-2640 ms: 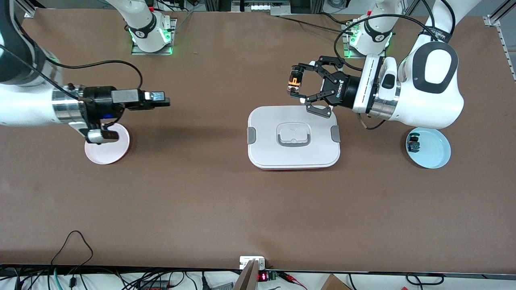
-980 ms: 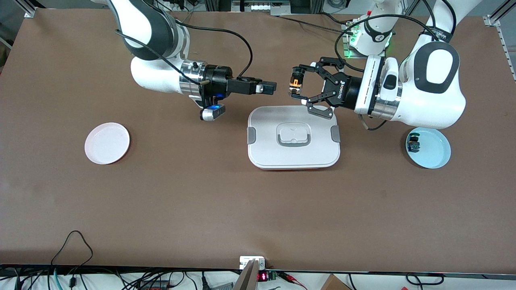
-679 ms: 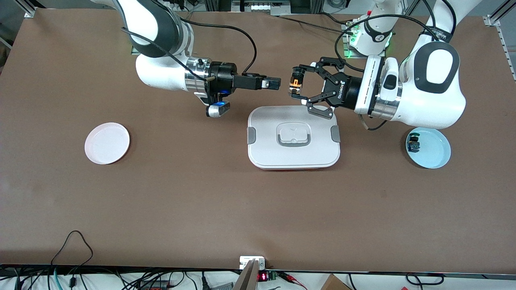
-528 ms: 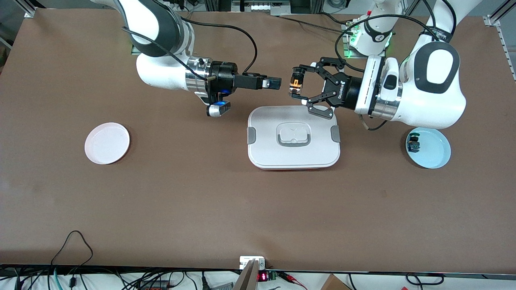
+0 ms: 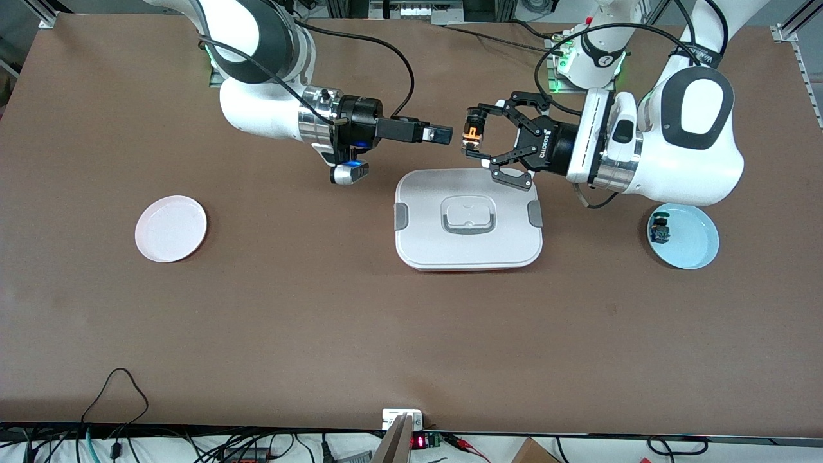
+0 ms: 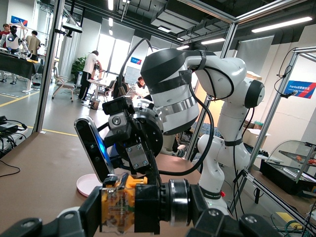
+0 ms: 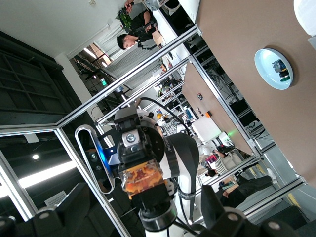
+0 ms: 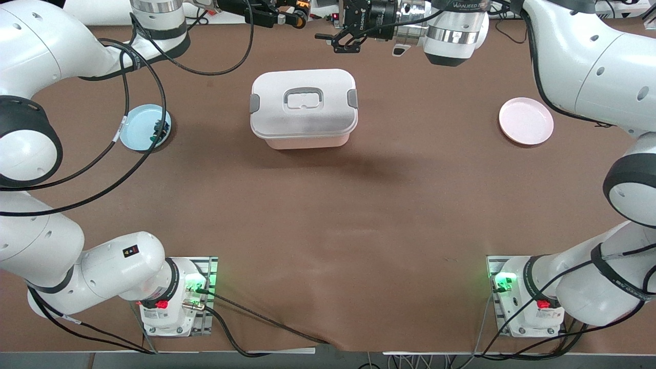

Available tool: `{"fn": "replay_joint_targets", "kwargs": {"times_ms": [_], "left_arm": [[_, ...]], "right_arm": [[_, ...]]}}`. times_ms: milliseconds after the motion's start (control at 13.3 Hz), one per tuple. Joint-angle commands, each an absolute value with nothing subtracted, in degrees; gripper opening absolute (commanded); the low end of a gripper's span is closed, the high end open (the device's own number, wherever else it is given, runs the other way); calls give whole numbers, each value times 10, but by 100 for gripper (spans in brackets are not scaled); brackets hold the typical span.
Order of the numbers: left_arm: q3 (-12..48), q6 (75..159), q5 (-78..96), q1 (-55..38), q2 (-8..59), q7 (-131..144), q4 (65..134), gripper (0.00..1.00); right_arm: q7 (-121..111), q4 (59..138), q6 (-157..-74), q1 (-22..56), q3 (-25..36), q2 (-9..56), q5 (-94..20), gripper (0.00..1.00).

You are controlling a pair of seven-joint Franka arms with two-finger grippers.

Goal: Transfer orange switch to right arm and place
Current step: 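Bring the right gripper to the orange switch held by the left gripper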

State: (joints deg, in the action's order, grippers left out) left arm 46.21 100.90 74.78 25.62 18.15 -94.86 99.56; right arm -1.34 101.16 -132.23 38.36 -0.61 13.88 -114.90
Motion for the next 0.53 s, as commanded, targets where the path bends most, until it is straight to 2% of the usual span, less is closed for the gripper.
{"fn": "replay_joint_targets", "kwargs": {"times_ms": [0, 453], "left_arm": [[469, 1013, 768, 267, 165, -953, 1007, 0], [469, 1013, 768, 267, 165, -954, 1007, 0]], "right_arm": [[-57, 993, -1332, 393, -6, 151, -1159, 100], [-80, 974, -1360, 410, -6, 159, -1162, 99]]}}
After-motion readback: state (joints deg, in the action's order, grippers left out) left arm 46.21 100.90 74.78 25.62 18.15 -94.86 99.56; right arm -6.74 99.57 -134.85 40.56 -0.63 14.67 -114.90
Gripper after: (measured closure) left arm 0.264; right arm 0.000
